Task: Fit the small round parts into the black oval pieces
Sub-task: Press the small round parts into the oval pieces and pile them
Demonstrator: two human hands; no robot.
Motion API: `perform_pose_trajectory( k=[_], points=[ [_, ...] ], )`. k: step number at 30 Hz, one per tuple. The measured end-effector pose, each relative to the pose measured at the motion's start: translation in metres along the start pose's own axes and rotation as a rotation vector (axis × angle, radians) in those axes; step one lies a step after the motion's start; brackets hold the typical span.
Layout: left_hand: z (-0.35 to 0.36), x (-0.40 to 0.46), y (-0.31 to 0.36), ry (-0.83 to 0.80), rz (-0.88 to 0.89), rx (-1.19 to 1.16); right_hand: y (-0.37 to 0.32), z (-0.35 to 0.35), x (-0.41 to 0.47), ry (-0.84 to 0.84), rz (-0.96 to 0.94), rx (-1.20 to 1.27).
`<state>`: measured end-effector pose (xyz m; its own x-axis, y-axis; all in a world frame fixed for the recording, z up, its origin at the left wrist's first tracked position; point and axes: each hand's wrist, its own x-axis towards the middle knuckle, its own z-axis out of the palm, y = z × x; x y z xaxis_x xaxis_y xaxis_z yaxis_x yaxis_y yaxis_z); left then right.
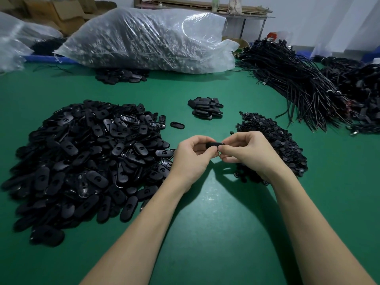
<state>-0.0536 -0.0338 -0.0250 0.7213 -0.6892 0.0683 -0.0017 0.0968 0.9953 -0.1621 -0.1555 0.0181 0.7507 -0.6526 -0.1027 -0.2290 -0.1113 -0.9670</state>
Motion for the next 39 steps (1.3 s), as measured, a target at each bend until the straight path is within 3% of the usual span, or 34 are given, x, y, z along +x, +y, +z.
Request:
perform_pose_trajectory(
  k=[23,39],
  points=[
    [0.005,0.002,-0.004,0.101,0.037,0.139,0.012,0.008,0.007,0.078,-0.072,-0.178],
    [0.012,-0.004,-0.002,0.126,0.080,0.249,0.011,0.000,0.004,-0.066,-0.170,-0.111]
  ],
)
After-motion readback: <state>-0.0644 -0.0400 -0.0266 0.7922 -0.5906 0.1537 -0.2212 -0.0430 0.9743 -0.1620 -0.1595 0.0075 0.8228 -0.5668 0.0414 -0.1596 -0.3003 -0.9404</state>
